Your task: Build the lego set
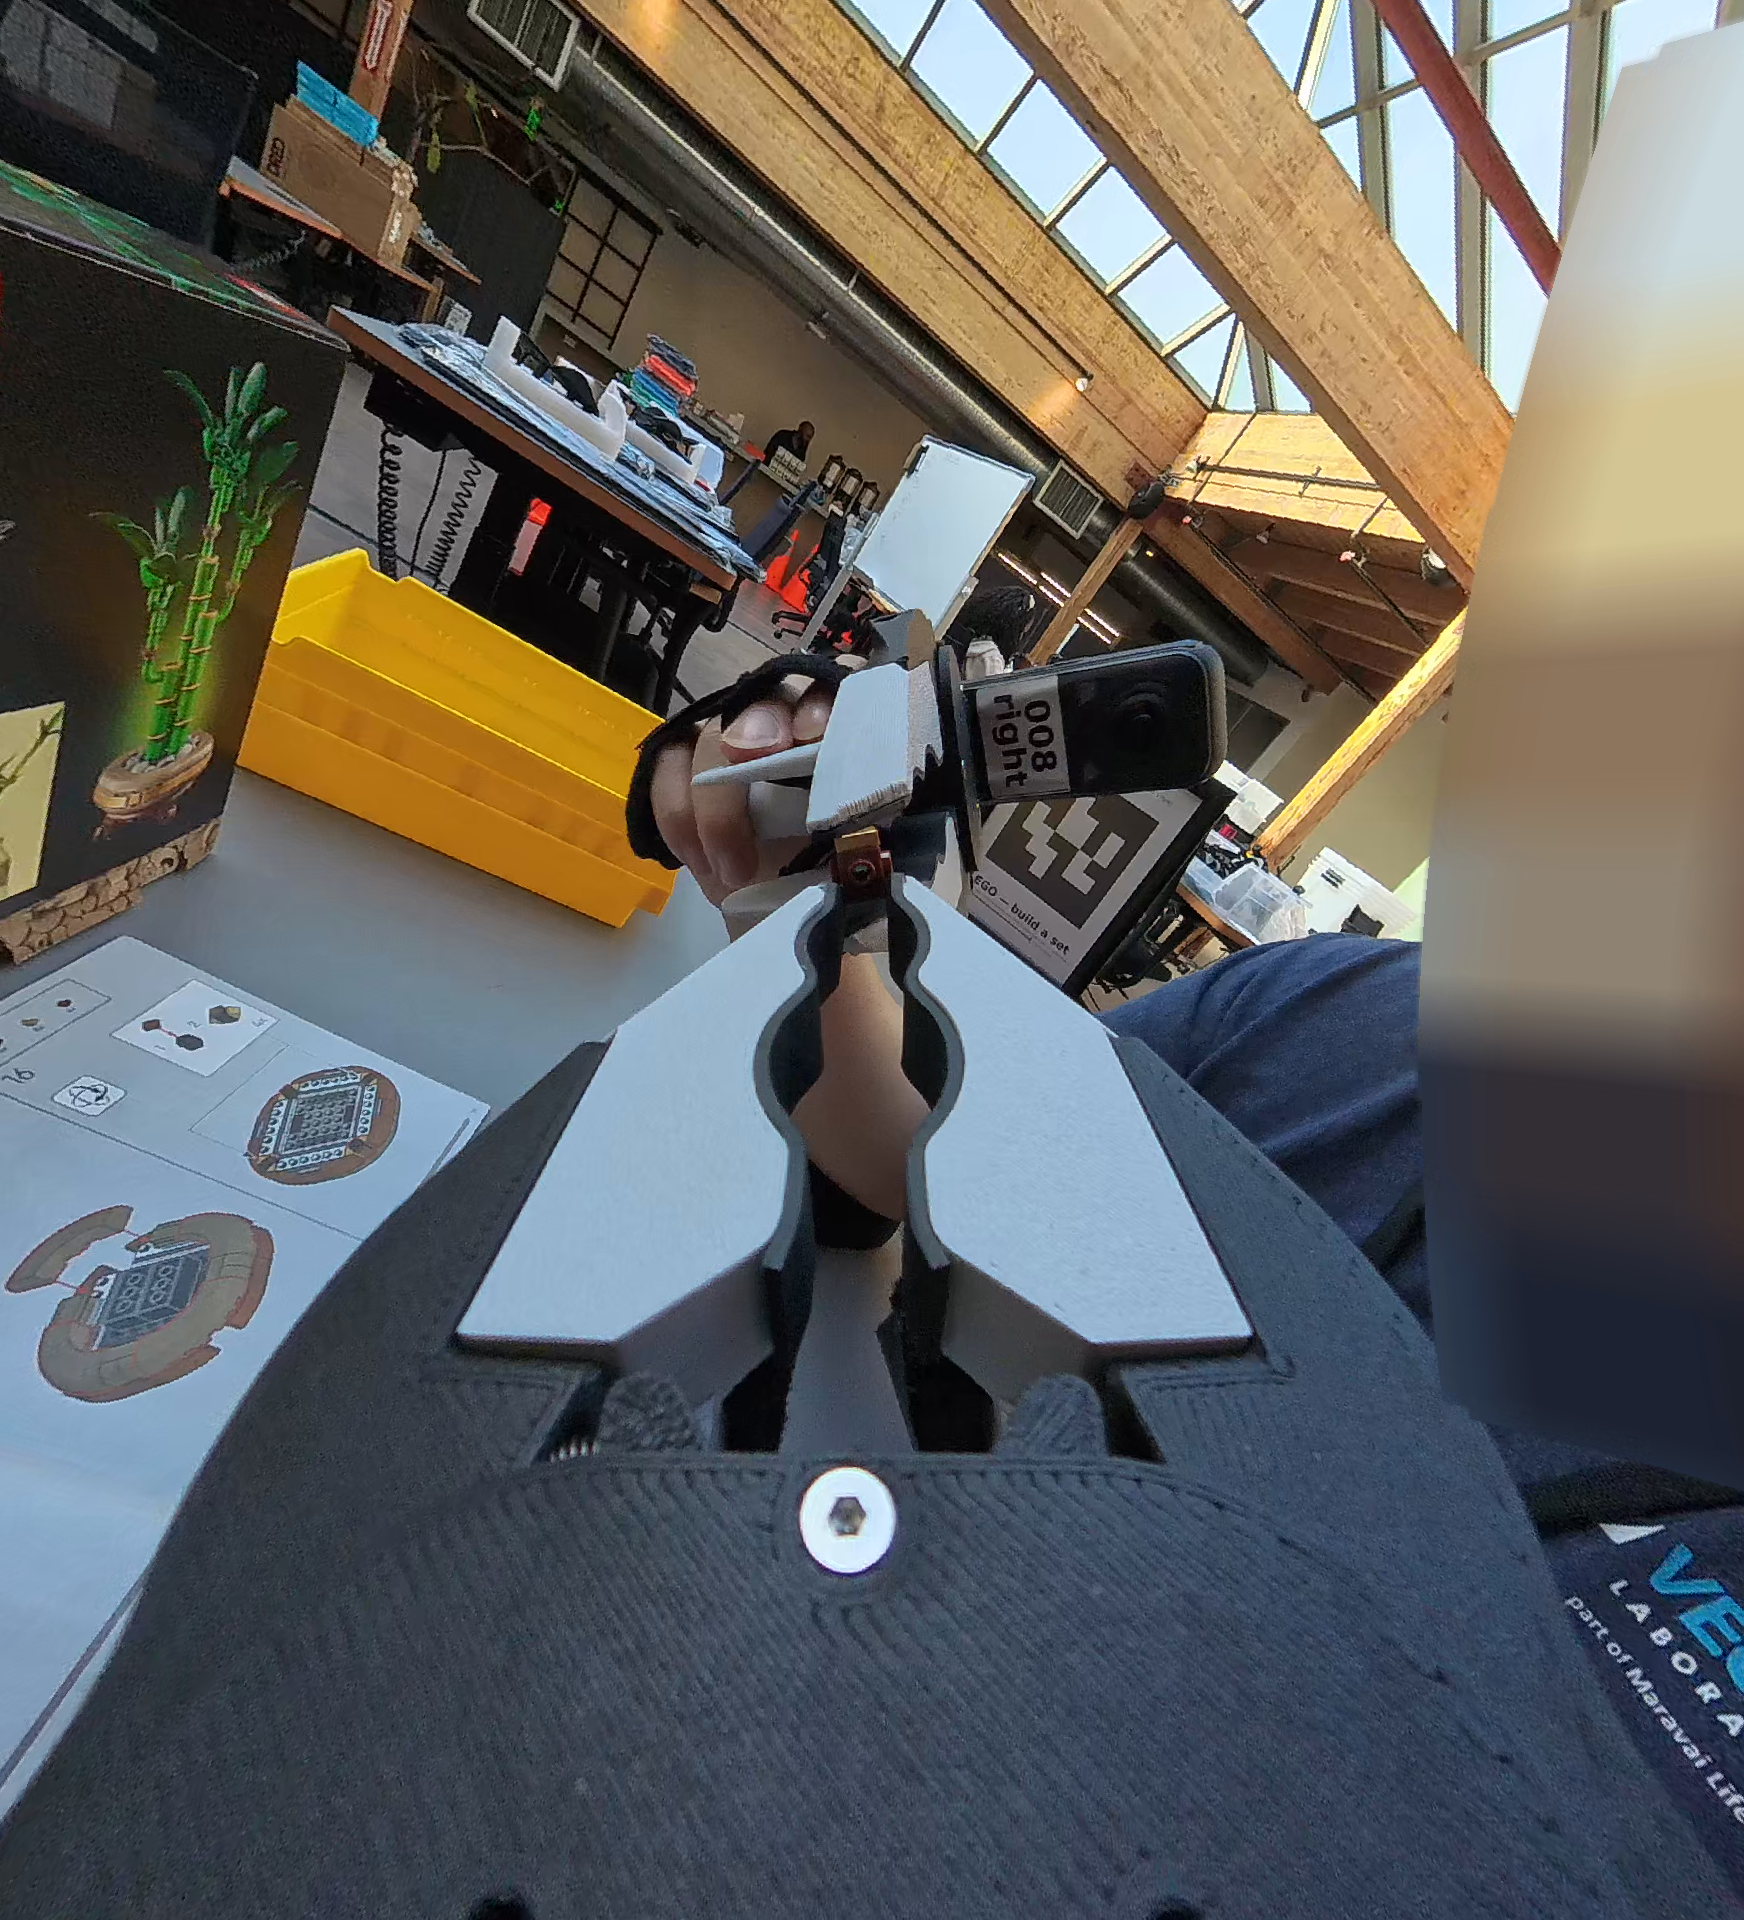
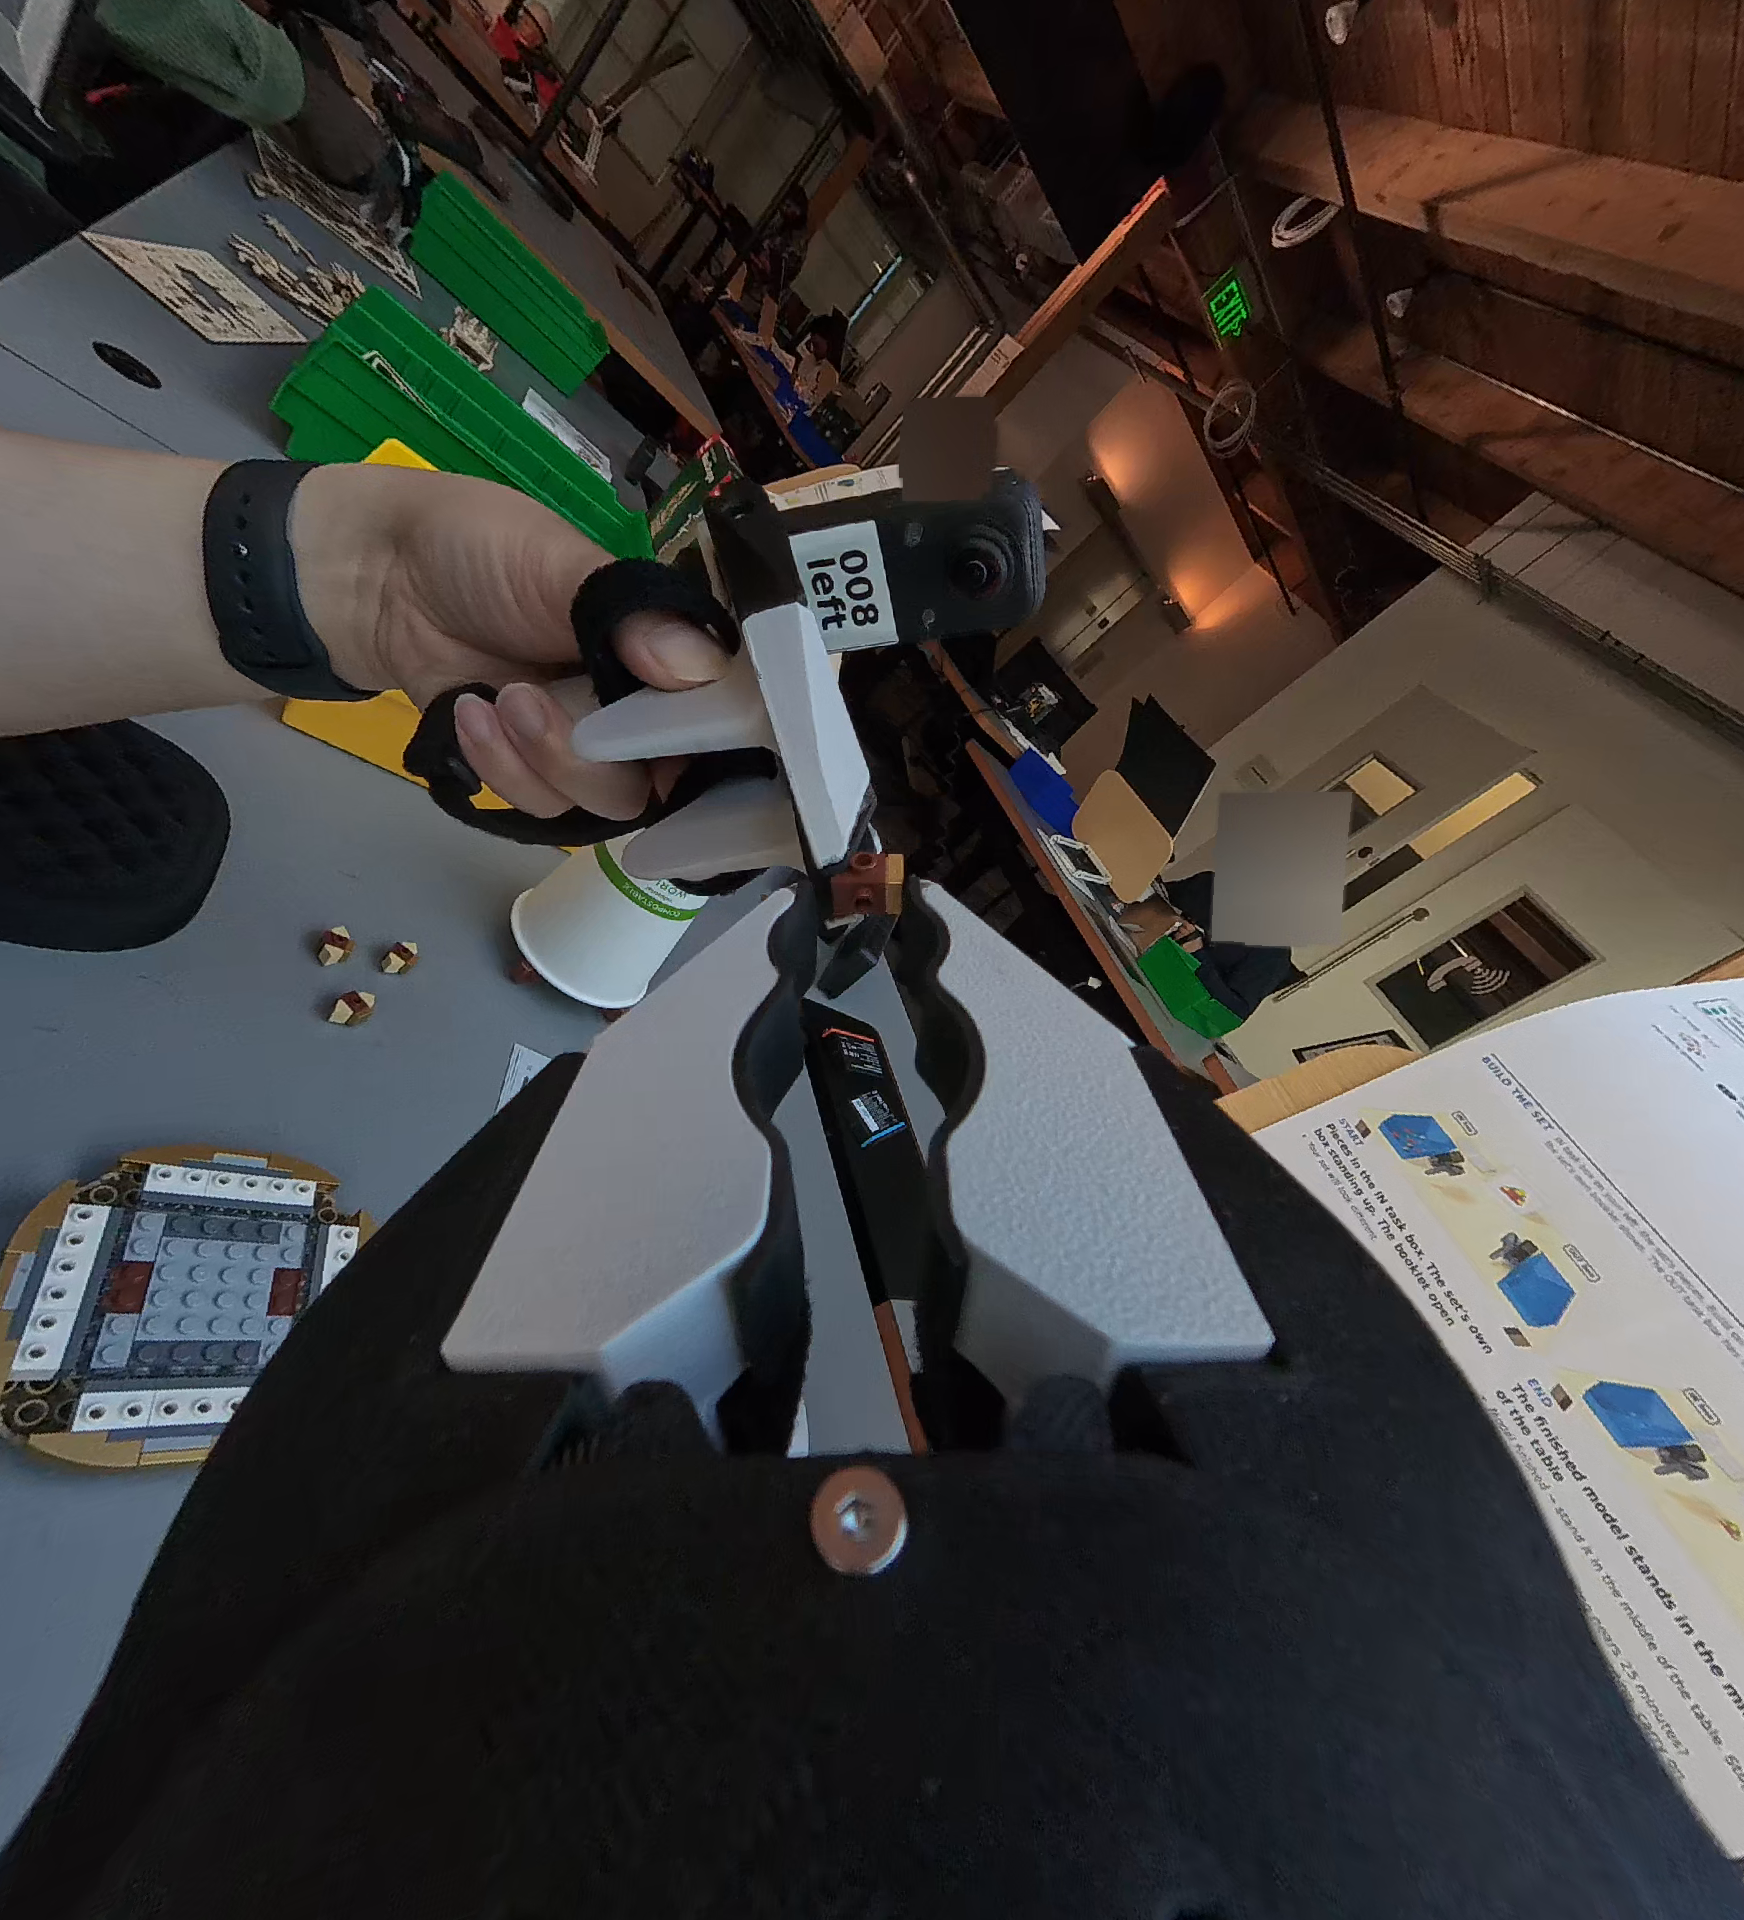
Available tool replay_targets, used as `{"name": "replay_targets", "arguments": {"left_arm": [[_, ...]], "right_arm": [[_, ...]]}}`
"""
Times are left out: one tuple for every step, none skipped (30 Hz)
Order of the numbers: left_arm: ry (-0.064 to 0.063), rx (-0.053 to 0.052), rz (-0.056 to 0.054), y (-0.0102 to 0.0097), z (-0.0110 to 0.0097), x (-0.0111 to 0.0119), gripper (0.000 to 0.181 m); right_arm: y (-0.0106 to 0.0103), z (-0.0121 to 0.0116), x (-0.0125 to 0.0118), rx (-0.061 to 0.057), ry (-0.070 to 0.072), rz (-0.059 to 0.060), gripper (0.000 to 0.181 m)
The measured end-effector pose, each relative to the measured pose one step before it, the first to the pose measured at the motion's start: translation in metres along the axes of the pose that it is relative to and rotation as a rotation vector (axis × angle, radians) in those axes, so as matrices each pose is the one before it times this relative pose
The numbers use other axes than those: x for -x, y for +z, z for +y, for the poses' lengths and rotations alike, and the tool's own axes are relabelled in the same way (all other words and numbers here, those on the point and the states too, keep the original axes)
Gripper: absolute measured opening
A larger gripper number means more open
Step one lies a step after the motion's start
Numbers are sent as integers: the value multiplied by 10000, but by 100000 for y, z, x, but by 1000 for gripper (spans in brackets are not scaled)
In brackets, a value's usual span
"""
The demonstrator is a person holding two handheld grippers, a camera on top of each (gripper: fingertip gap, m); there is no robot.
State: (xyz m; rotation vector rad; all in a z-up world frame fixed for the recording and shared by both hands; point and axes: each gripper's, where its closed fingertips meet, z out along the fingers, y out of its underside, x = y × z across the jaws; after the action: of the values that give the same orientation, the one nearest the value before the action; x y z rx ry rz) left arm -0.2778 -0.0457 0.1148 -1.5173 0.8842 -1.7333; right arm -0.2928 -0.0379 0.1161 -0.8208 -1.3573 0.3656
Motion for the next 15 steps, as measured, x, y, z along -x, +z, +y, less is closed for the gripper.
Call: {"name": "replay_targets", "arguments": {"left_arm": [[-89, -2, 141, -49, 38, -20, 6], [-107, 73, 103, -89, 99, -6, 6], [-18, 39, 0, -93, 12, 109, 7], [43, -24, -80, -69, -29, 173, 7], [18, -17, -25, -44, -10, 89, 7], [-57, 37, 8, -29, 71, 47, 7], [-70, 28, -9, -63, 17, 78, 10], [-15, 2, -115, -80, -29, 218, 12], [68, 22, -213, -57, 32, 319, 11], [69, 0, -168, -50, 7, 248, 11], [-1, 0, -122, -53, 4, 194, 11], [-22, 30, -151, -45, 28, 233, 10], [73, 27, -181, -49, 39, 244, 7], [59, -5, -162, -26, 0, 164, 6], [45, 64, -113, -5, 98, 87, 6]], "right_arm": [[42, -12, 72, -23, -57, -14, 15], [62, 31, 134, -2, -43, -51, 15], [111, 107, 37, 53, 26, -27, 15], [114, 190, -26, 110, 38, 20, 16], [56, 80, -24, 13, -48, 38, 15], [42, 48, 57, -5, -16, -28, 15], [68, 164, 23, 85, 81, -50, 15], [129, 284, -56, 154, 119, -5, 15], [134, 256, -10, 125, 61, 2, 15], [107, 202, -33, 84, -12, 39, 15], [103, 167, -16, 67, -18, 33, 15], [109, 158, 18, 86, 13, -2, 15], [88, 98, 11, 49, 38, -7, 15], [92, 149, -28, 75, 21, 20, 16], [40, 97, 59, 43, -5, -25, 16]]}}
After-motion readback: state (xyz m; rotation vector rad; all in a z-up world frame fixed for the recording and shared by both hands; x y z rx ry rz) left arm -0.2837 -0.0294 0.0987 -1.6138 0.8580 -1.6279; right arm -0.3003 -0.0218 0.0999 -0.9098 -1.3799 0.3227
